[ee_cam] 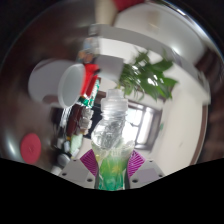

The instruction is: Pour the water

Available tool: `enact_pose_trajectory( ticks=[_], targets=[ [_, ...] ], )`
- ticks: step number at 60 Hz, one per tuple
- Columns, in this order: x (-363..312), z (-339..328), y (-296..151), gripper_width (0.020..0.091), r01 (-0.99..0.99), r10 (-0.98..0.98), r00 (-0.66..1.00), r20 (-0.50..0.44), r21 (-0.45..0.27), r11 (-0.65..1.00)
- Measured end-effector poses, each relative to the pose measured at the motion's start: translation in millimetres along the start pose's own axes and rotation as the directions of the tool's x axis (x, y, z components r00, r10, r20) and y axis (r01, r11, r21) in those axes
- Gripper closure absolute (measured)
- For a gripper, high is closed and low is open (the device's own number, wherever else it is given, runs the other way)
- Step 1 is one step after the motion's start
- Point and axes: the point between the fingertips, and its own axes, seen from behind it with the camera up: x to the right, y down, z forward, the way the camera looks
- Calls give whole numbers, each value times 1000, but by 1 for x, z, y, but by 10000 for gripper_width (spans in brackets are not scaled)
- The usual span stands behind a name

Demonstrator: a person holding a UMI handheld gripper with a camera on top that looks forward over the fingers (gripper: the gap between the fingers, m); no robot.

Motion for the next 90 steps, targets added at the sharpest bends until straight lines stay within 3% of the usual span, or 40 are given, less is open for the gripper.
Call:
enact_pose_trajectory(
  ticks=[5, 12, 19, 29, 40, 41, 42, 46, 52, 62, 64, 65, 69, 76, 90],
  targets=[
    [-10, 6, 25, 768, -441, 444, 890, 102, -53, 896],
    [-15, 13, 19, 765, -902, 898, 391, 202, -112, 417],
    [-10, 18, 16, 766, -989, 976, -19, 219, -146, 14],
    [-44, 34, 29, 765, -965, 963, -203, 176, -204, -166],
    [-86, 30, 23, 766, -962, 959, -216, 182, -210, -177],
    [-90, 29, 22, 702, -961, 960, -214, 183, -216, -173],
    [-87, 28, 22, 761, -965, 960, -209, 185, -198, -172],
    [-93, 29, 24, 764, -974, 966, -194, 170, -153, -169],
    [-92, 25, 28, 757, -968, 962, -225, 153, -147, -203],
    [-97, 22, 30, 548, -961, 954, -248, 170, -170, -220],
    [-98, 20, 33, 463, -956, 951, -259, 168, -189, -227],
    [-98, 18, 33, 382, -953, 950, -264, 164, -196, -231],
    [-93, 8, 35, 285, -945, 944, -289, 158, -207, -255],
    [-80, -34, 44, 257, -928, 932, -338, 129, -212, -307],
    [-73, -144, 75, 250, -899, 950, -306, -53, -311, -307]
  ],
)
